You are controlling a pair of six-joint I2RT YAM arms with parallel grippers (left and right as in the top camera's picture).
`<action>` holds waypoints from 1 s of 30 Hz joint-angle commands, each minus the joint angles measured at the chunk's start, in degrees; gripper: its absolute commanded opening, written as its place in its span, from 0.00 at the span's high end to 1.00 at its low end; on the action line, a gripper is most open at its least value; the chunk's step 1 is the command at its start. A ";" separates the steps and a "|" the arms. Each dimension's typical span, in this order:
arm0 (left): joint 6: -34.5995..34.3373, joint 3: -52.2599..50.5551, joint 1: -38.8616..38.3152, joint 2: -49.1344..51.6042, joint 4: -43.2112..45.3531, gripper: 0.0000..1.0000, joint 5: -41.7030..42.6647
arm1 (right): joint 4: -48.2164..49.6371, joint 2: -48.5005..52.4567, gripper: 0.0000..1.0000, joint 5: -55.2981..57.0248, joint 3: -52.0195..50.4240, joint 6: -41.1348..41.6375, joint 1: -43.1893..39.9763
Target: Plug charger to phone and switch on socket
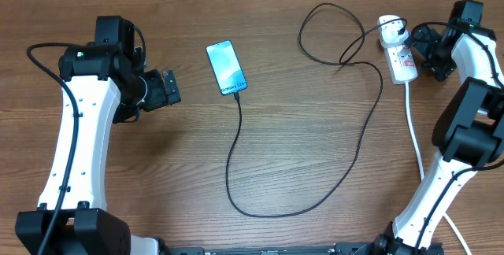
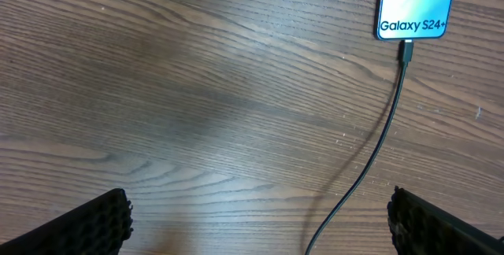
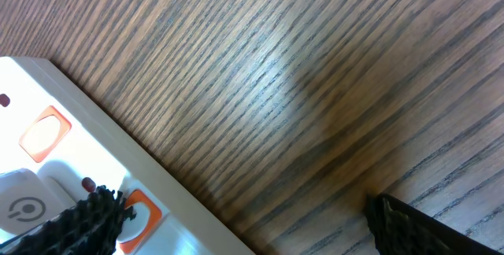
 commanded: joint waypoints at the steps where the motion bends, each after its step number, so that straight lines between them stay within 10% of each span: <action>1: -0.52 -0.48 0.35 -0.07 0.04 0.00 -0.39 | -0.94 1.01 0.00 -3.37 -1.88 0.11 0.46; 30: -0.52 -0.48 0.35 -0.04 0.04 0.01 -0.39 | 2.10 1.01 0.00 -3.56 -8.37 -1.40 0.61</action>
